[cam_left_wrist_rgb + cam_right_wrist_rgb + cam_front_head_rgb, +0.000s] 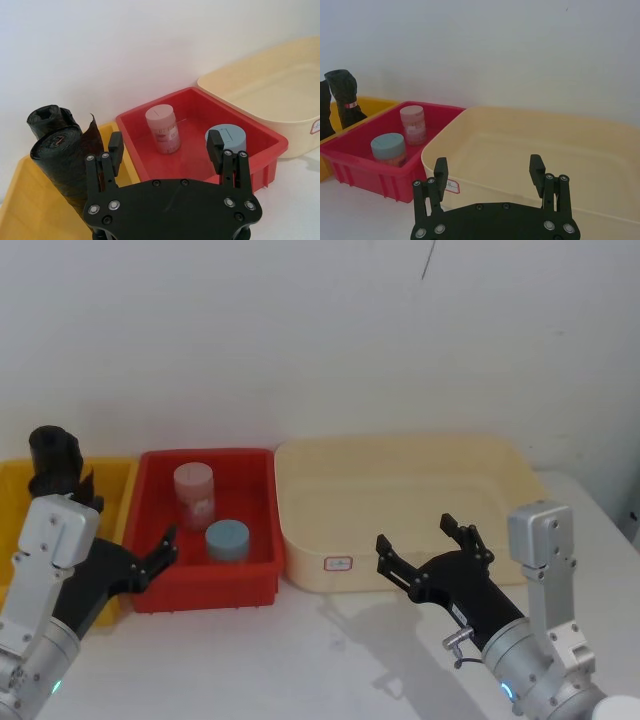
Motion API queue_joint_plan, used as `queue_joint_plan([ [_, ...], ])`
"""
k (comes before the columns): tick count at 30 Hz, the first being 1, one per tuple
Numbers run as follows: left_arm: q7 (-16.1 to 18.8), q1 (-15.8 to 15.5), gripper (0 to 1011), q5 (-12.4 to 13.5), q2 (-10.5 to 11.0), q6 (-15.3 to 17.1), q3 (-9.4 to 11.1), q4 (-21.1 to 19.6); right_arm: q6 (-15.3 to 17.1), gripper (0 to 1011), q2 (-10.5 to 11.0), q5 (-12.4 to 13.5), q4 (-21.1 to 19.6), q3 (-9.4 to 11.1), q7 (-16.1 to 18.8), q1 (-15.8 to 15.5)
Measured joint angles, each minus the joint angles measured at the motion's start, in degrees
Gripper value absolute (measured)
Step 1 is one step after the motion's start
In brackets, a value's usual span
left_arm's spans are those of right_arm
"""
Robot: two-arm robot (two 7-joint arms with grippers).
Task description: Pick up the garbage bag with the one hand and transfer it to the other hand.
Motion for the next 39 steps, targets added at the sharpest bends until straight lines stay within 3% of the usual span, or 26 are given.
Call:
queue_joint_plan([
  [39, 0.0, 0.0, 1001, 0.0, 0.0, 0.0, 0.0, 0.0, 0.0, 1000, 0.0, 0.0, 0.0, 0.0, 0.0, 0.0],
])
